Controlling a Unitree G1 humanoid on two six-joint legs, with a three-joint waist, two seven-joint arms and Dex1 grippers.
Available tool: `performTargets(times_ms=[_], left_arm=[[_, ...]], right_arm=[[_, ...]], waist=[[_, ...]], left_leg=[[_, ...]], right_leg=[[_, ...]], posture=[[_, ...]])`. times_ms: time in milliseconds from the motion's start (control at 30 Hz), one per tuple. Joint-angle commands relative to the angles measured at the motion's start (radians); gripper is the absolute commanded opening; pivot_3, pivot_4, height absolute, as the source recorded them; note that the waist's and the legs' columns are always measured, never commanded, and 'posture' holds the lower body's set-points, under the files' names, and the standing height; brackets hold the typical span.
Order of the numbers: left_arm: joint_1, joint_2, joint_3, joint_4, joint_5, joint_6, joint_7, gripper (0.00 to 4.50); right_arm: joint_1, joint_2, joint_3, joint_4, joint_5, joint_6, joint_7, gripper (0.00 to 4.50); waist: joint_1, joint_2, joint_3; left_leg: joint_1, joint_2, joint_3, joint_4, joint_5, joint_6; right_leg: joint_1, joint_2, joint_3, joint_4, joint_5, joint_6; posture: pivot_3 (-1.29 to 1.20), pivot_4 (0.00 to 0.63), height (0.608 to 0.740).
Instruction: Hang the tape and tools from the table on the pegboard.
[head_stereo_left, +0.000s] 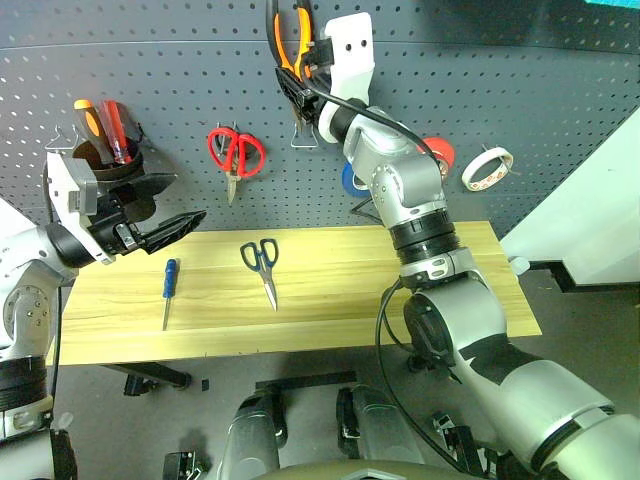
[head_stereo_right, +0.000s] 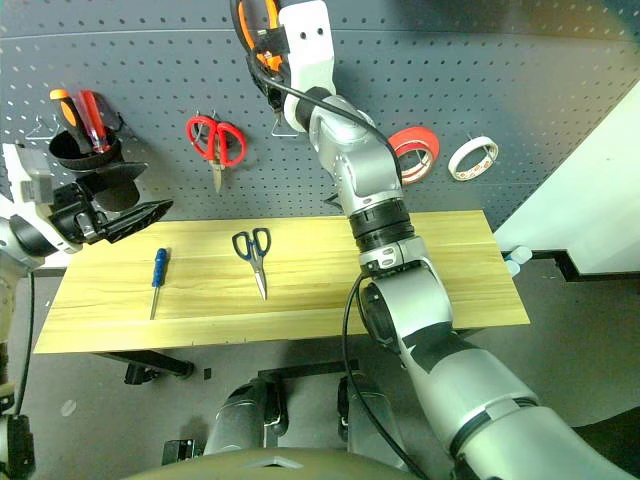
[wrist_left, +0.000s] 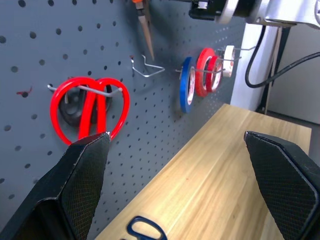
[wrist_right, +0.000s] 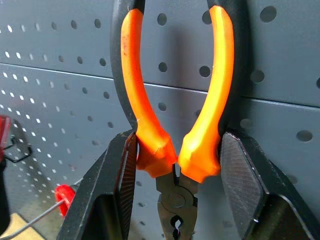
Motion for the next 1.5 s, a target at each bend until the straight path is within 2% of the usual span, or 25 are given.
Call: performTargets(times_ms=[33, 567, 800, 833, 1167, 1300, 1500], left_arm=[[0.001, 0.002, 0.009, -0.019, 0.006, -0.024, 0.004, 4.5], [0.003, 0.003, -0.004, -0.014, 0.026, -0.028, 0.008, 4.5], [0.0, 0.0, -0.009, -0.008, 0.033, -0.029, 0.008, 4.5], [0.003, -0.001, -0.01, -0.009, 0.034, -0.03, 0.008, 4.5], [0.034, -0.004, -0.014, -0.023, 0.03, -0.007, 0.015, 4.5], [0.082, -0.051, -0.053, -0.057, 0.058, 0.0, 0.078, 4.5], [0.113, -0.108, -0.085, -0.059, 0.16, -0.003, 0.245, 4.5]], right_arm=[[-0.047, -0.017, 0.008, 0.011, -0.038, -0.064, -0.025, 2.09], [0.057, -0.024, 0.068, -0.008, -0.107, -0.003, -0.035, 2.09], [0.053, -0.038, 0.049, -0.048, -0.094, 0.025, -0.015, 4.28], [0.051, -0.042, 0.042, -0.061, -0.088, 0.035, -0.013, 4.44], [0.084, -0.143, 0.043, -0.245, -0.057, 0.102, 0.06, 4.44], [0.122, -0.243, 0.017, -0.304, 0.025, 0.185, 0.216, 4.44], [0.152, -0.422, -0.019, -0.429, 0.232, 0.411, 0.508, 4.44]], waist=[[0.0, 0.0, -0.001], [0.001, 0.001, -0.007], [0.002, 0.001, -0.007], [0.003, 0.001, -0.007], [0.016, 0.001, -0.007], [0.019, 0.002, -0.008], [0.019, 0.002, -0.008]], left_leg=[[0.0, 0.0, 0.0, 0.0, 0.0, 0.0], [0.001, 0.0, 0.0, 0.0, 0.0, 0.0], [0.001, 0.0, -0.001, 0.001, 0.0, 0.0], [0.001, 0.0, -0.001, 0.001, 0.0, 0.001], [0.002, 0.0, -0.001, 0.002, -0.002, 0.004], [0.003, 0.0, -0.001, 0.001, -0.003, 0.006], [0.003, 0.0, -0.002, 0.001, -0.004, 0.007]], right_leg=[[0.0, 0.0, 0.0, 0.0, 0.0, 0.0], [0.001, 0.0, 0.0, 0.0, 0.0, 0.0], [0.001, 0.0, 0.0, 0.001, 0.0, 0.0], [0.002, 0.0, 0.0, 0.001, 0.0, 0.0], [0.002, 0.0, 0.0, 0.001, 0.0, 0.0], [0.004, -0.001, 0.0, 0.0, 0.0, 0.0], [0.004, -0.001, 0.0, 0.0, 0.0, 0.0]], posture=[[0.0, 0.073, 0.73], [-0.01, 0.082, 0.73], [-0.01, 0.081, 0.73], [-0.01, 0.081, 0.73], [-0.01, 0.098, 0.73], [0.0, 0.107, 0.73], [0.0, 0.113, 0.73]])
